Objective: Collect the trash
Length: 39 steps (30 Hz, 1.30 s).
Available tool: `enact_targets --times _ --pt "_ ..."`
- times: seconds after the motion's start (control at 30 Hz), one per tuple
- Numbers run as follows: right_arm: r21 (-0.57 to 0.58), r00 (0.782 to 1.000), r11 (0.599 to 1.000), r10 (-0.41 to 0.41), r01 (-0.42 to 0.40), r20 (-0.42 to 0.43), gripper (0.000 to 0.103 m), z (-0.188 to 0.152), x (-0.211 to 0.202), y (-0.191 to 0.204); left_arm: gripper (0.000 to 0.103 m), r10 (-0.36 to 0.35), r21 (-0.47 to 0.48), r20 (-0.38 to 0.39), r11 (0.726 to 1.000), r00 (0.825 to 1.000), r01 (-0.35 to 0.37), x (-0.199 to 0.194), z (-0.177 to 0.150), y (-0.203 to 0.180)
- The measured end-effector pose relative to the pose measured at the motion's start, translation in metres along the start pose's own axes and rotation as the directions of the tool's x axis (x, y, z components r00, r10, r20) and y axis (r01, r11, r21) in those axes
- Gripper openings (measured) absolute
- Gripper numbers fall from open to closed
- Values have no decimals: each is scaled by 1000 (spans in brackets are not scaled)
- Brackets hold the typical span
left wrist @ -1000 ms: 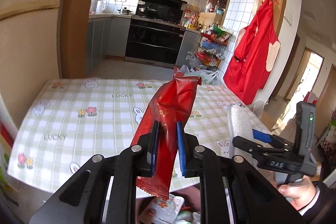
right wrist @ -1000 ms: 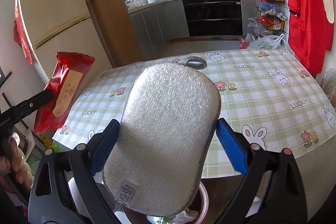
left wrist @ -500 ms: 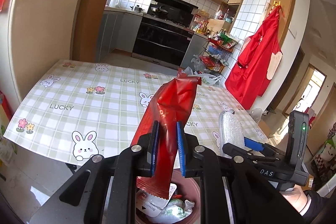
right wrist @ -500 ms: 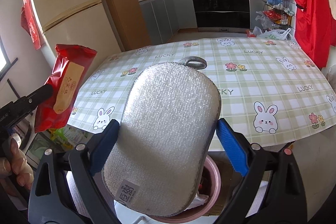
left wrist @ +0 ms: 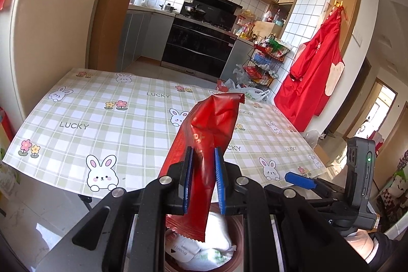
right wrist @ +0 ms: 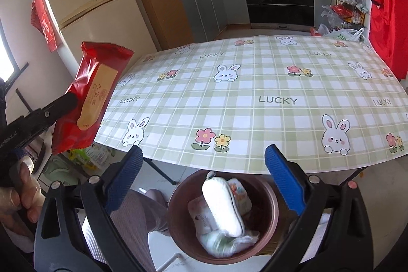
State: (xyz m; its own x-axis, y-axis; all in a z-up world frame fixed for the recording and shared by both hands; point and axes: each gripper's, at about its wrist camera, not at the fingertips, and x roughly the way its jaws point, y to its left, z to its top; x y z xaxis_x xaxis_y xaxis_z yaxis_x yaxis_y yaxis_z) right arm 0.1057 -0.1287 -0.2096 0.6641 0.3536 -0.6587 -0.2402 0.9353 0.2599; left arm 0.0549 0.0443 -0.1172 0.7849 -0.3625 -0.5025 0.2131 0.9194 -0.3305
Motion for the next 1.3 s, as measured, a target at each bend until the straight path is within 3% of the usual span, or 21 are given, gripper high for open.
enact_targets --times 0.33,0.8,0.83,0.9,1.07,1.3 --pt "80 985 992 -105 94 138 97 10 -32 -24 16 -31 17 -64 999 997 32 7 -17 -15" --pt "168 971 979 -148 116 190 97 10 -52 -52 19 -101 70 -156 991 983 113 29 -37 -41" --pt "179 971 977 -147 113 188 97 9 -52 -55 21 -104 73 -166 990 981 118 31 -39 -43" --pt "192 971 975 -149 112 186 97 9 -52 -58 42 -106 65 -188 991 977 120 36 -42 -44" --pt "200 972 973 -152 116 177 97 8 -50 -63 64 -118 4 -177 993 977 120 37 -37 -34" --pt "139 973 979 -173 152 154 97 10 -46 -57 94 -1 74 -118 997 993 10 26 -28 -35"
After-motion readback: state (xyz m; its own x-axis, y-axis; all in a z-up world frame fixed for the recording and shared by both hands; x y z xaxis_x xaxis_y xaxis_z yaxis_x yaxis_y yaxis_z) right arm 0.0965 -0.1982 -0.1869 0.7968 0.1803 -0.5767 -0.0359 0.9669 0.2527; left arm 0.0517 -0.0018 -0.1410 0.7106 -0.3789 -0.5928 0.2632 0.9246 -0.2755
